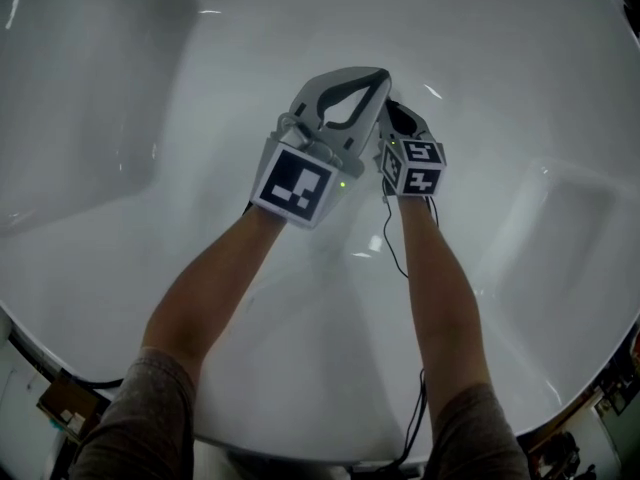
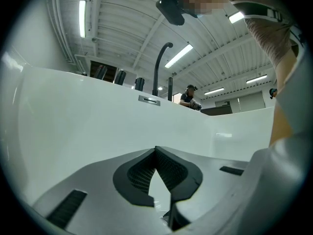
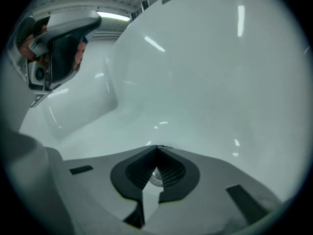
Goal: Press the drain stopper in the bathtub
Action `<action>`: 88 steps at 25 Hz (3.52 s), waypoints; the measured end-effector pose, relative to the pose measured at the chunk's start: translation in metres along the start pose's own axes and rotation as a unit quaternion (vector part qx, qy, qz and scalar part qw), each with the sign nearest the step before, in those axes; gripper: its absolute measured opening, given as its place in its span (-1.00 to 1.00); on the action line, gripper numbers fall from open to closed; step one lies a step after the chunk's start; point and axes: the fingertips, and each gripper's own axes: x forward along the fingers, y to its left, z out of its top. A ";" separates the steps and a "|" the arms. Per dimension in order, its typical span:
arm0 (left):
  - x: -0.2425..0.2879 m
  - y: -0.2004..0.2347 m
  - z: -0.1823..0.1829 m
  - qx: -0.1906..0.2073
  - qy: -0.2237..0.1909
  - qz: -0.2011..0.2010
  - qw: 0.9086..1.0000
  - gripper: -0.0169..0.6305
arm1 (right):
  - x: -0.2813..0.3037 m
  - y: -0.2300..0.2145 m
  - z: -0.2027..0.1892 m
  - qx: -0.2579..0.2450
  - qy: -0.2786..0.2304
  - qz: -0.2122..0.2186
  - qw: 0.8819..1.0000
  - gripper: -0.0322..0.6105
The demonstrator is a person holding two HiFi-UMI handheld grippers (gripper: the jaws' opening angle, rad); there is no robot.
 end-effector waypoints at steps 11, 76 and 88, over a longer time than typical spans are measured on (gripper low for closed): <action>-0.004 -0.002 -0.010 -0.015 0.002 0.002 1.000 -0.94 | 0.018 -0.008 -0.037 0.003 0.082 -0.006 0.997 -0.89; -0.064 -0.046 0.215 -0.011 0.017 0.021 1.000 -0.94 | -0.240 0.083 0.230 0.022 -0.124 -0.005 0.992 -0.89; -0.095 -0.057 0.291 -0.017 0.011 0.026 0.999 -0.94 | -0.324 0.125 0.303 0.018 -0.167 0.004 0.986 -0.89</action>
